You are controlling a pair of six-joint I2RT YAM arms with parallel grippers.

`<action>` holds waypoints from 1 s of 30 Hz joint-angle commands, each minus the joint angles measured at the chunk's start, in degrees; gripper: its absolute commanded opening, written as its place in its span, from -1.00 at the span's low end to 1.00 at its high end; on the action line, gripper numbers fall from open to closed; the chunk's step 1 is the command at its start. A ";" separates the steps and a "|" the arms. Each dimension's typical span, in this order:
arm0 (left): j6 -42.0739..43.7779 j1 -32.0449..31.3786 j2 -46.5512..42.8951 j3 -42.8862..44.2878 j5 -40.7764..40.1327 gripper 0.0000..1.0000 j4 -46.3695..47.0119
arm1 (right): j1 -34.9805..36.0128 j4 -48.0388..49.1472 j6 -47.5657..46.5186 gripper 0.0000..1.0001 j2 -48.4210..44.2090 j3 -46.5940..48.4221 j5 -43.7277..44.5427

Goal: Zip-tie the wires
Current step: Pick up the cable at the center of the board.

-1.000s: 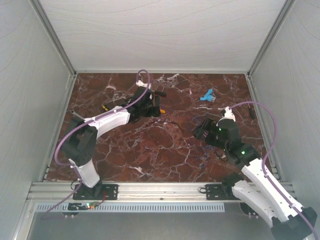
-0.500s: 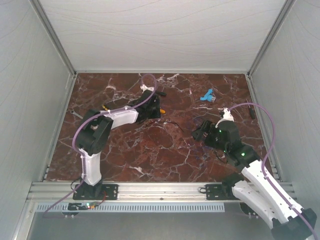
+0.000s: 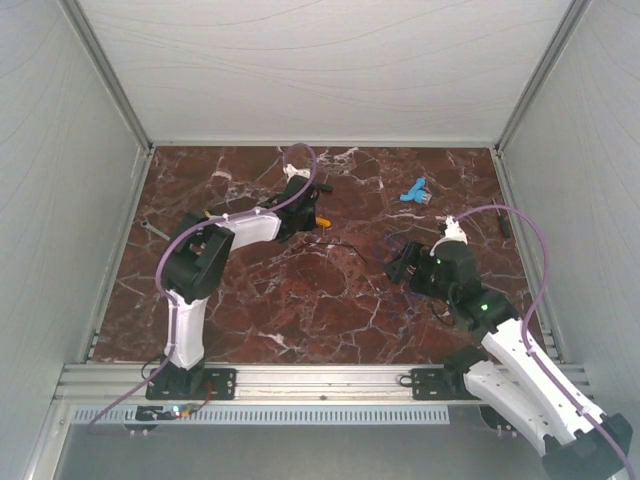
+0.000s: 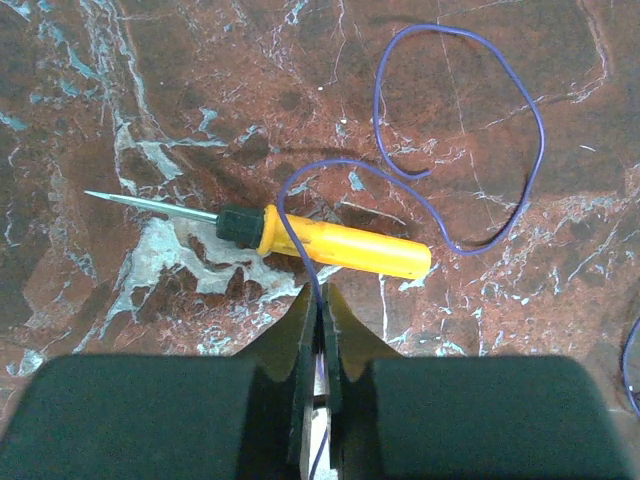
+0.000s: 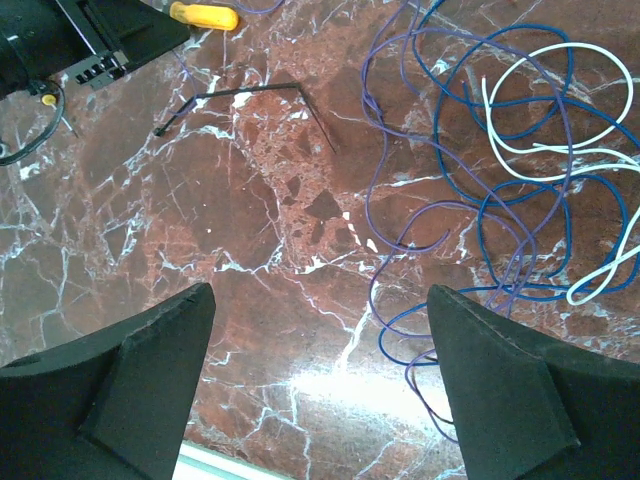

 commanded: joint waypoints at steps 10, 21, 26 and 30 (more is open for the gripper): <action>6.19 0.19 -11.84 2.62 -4.10 -1.00 -0.74 | -0.40 2.66 -3.27 0.71 1.66 2.04 1.83; 7.90 0.16 -19.18 6.09 -2.64 -1.00 -5.21 | -0.37 3.89 -5.98 0.72 0.65 2.44 2.41; 8.84 0.15 -22.66 7.54 0.96 -1.00 -7.85 | -0.40 6.64 -8.63 0.76 -1.71 1.89 1.87; 9.40 0.07 -25.04 10.71 3.75 -1.00 -13.68 | -0.42 10.90 -11.95 0.79 -4.15 0.57 -0.72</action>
